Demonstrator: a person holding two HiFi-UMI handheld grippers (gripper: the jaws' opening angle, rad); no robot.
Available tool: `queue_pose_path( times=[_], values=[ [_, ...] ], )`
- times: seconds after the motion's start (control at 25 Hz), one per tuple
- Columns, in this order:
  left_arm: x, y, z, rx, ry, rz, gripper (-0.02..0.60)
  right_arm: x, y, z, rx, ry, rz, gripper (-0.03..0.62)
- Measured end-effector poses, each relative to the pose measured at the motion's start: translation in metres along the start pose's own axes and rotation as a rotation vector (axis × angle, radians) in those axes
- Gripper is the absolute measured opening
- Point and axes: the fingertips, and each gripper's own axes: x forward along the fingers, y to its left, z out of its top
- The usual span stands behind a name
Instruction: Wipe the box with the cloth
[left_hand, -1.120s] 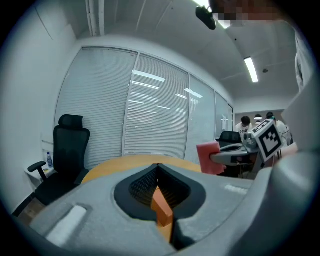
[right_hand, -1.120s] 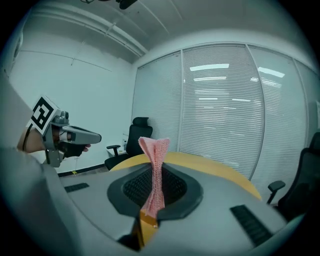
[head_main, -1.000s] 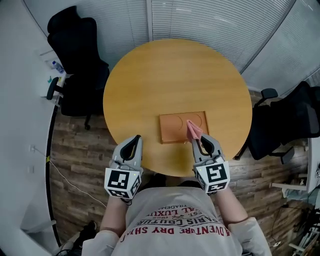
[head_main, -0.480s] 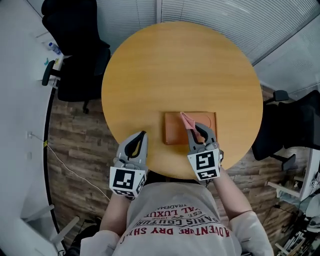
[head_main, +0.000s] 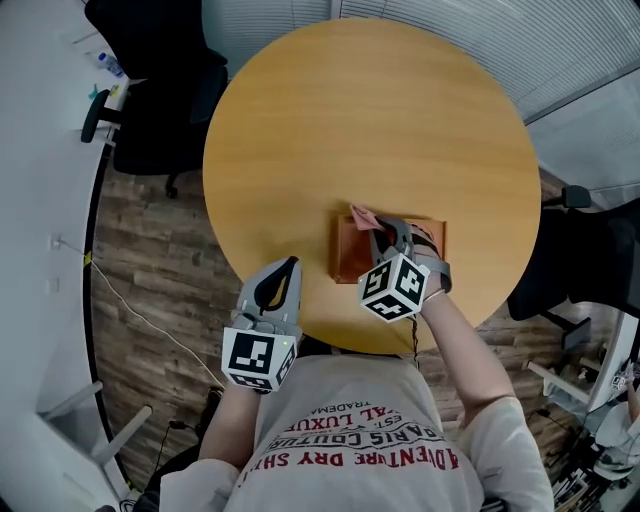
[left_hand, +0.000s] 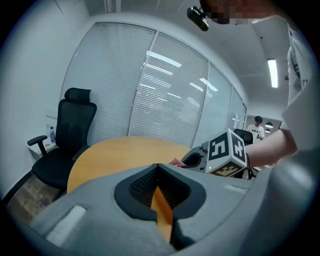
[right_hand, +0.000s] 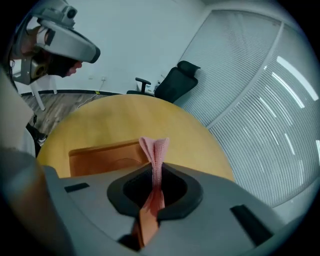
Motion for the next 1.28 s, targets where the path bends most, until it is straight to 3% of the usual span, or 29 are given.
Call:
queue_pose_path(
  times=[0.2,0.56,1.28],
  values=[
    [-0.002,0.004,-0.005,0.004,0.021,0.009,0.008,0.014,0.014,0.004,-0.079,0.016,0.041,0.028],
    [-0.002,0.013,-0.008,0.003,0.039,0.036,0.008,0.020,0.045,0.004,-0.131,0.034,0.180,0.028],
    [-0.019,0.006,-0.011,-0.003,0.037,0.063,0.008,-0.010,0.086,-0.010,-0.286,0.057,0.256,0.028]
  ],
)
